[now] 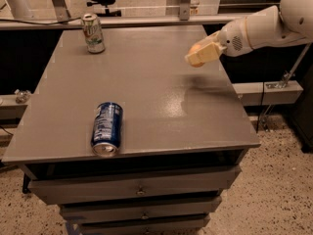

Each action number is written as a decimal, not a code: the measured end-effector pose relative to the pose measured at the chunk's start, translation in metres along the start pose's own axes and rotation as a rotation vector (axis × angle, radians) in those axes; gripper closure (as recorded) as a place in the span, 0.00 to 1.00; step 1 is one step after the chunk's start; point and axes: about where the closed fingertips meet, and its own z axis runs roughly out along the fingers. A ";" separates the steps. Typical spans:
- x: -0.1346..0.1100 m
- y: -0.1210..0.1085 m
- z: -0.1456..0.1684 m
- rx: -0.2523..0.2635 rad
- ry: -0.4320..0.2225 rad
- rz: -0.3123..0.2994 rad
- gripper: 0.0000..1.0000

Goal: Move orange near 7up can

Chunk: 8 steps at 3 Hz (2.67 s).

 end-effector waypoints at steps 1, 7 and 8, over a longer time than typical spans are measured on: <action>-0.003 0.012 0.008 -0.030 -0.009 -0.016 1.00; -0.105 0.082 0.133 -0.048 -0.273 -0.148 1.00; -0.120 0.076 0.149 -0.034 -0.314 -0.154 1.00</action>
Offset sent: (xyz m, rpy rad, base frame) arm -0.0685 0.1031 0.0182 0.1395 -0.0698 0.2084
